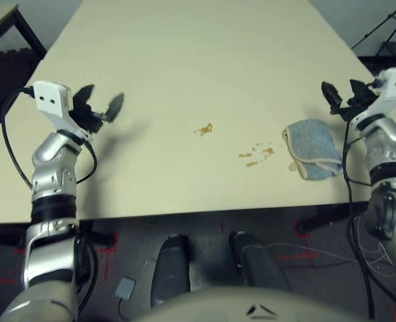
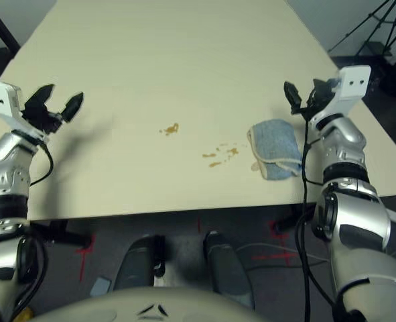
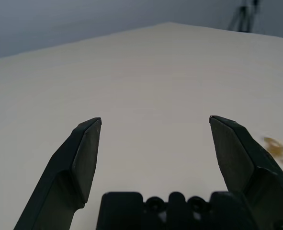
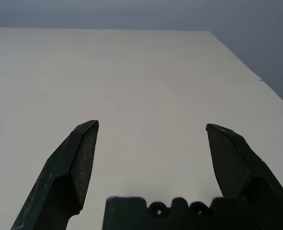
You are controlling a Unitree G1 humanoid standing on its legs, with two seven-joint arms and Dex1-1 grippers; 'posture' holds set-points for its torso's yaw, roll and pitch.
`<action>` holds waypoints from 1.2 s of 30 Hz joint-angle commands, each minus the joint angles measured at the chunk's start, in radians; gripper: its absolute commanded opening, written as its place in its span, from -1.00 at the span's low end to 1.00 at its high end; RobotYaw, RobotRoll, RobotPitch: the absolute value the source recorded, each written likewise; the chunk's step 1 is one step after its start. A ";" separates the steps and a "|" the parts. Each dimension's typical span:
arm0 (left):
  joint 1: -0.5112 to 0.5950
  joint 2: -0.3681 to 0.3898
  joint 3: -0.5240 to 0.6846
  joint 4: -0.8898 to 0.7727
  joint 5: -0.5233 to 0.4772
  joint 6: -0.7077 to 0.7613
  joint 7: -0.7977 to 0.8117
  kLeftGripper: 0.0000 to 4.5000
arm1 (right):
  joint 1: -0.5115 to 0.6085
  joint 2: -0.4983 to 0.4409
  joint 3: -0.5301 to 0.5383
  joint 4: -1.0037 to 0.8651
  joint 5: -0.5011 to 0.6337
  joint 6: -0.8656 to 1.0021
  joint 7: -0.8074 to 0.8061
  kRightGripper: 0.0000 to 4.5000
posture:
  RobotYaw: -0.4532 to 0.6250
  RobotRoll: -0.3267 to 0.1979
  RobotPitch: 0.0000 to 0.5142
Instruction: Wipe the water off the table with a rag.
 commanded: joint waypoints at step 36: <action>0.100 0.078 -0.202 -0.105 0.064 0.063 -0.399 1.00 | 0.206 -0.272 0.185 -0.384 0.083 1.004 0.518 0.98 | -0.40 0.25 -0.47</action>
